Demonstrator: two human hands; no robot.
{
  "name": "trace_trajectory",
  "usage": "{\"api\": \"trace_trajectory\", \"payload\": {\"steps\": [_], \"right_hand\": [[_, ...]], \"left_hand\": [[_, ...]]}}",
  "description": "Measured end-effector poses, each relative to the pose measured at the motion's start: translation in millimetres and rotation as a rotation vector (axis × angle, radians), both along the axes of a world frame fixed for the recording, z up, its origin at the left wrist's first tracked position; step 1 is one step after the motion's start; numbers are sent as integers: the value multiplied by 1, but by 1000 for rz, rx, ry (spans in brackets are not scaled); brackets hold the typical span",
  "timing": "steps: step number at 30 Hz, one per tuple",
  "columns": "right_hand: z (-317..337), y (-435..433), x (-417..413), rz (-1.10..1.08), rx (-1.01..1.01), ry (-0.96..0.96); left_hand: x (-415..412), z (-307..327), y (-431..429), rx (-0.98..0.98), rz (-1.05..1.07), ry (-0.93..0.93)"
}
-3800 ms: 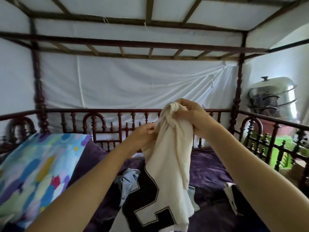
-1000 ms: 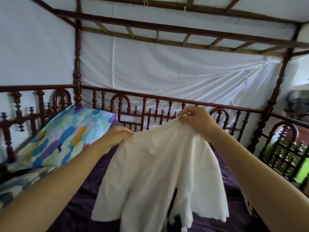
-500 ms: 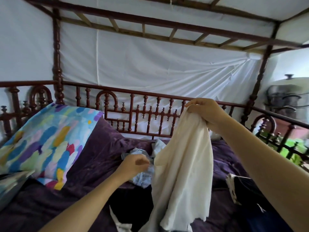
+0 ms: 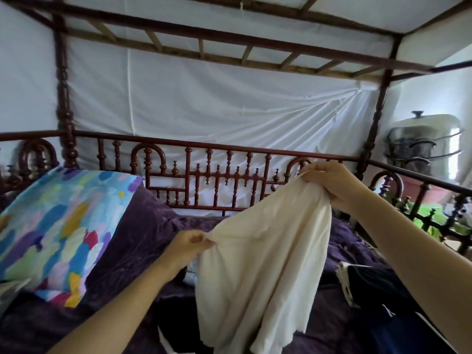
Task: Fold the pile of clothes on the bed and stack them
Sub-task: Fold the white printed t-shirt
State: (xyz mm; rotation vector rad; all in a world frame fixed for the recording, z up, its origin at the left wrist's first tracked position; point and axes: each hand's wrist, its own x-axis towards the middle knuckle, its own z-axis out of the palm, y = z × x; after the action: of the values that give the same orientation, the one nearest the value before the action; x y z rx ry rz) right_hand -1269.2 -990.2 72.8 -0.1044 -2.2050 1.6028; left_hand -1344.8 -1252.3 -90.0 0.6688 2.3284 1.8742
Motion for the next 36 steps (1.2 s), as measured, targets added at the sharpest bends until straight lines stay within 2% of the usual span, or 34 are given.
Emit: {"api": "trace_trajectory", "payload": {"steps": [6,13,18,21,26,30,32,34,36], "right_hand": [[-36,30,-6,-12,14,-180],[-73,16,6,462,71,-423],[-86,9,17,755,-54,-478],[-82,7,23,824,99,-479],[-95,6,21,667,469,-477],[-114,4,14,446,809,-360],[-113,3,11,277,906,-263],[-100,-2,14,80,766,-155],[-78,-11,22,-58,485,5]], "left_hand": [[3,43,-30,-54,138,84],[21,72,-54,94,413,280],[38,82,-50,144,568,415],[52,91,-50,178,646,462],[81,105,-49,138,717,562],[103,117,-55,-54,789,661],[112,124,-62,-202,829,686],[119,133,-71,-345,876,710],[129,150,-79,-384,948,719]]}}
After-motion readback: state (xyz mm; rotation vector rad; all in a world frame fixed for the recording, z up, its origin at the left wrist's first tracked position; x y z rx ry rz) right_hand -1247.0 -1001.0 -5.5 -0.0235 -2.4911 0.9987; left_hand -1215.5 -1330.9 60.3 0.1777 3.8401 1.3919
